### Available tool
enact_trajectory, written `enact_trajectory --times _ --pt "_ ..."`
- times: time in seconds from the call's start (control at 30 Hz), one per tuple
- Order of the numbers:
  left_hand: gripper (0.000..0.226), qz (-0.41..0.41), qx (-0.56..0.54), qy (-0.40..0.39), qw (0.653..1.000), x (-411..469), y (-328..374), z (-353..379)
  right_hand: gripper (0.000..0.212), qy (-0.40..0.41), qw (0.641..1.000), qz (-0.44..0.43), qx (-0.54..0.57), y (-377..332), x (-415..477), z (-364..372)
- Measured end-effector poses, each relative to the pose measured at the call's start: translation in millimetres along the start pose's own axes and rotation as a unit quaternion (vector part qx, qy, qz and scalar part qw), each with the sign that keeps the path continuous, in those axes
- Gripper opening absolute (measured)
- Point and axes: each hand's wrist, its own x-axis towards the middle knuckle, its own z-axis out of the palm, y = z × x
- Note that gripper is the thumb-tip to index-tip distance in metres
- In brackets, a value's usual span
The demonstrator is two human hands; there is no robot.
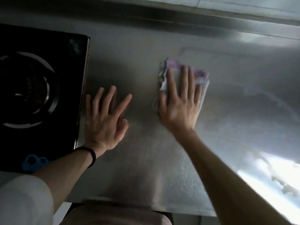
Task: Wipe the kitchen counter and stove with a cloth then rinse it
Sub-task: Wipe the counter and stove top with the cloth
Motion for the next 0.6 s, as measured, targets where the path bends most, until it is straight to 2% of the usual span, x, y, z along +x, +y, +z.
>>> enact_trajectory --times 0.17,0.37,0.43,0.6 --pt "0.078 -0.002 0.005 -0.015 1.000 -3 4 -12 0.068 -0.068 0.997 -0.024 -0.002 -13 -169 24" --pt "0.078 -0.007 -0.002 -0.036 0.999 -4 6 -17 0.067 -0.081 0.993 -0.083 0.002 30 -185 14" --pt "0.077 -0.005 -0.002 -0.033 0.999 -4 5 -16 0.067 -0.066 0.997 -0.044 -0.014 78 -189 2" --pt "0.076 0.009 0.013 -0.018 1.000 -5 -1 -8 0.068 -0.047 0.990 0.128 -0.032 201 -210 -39"
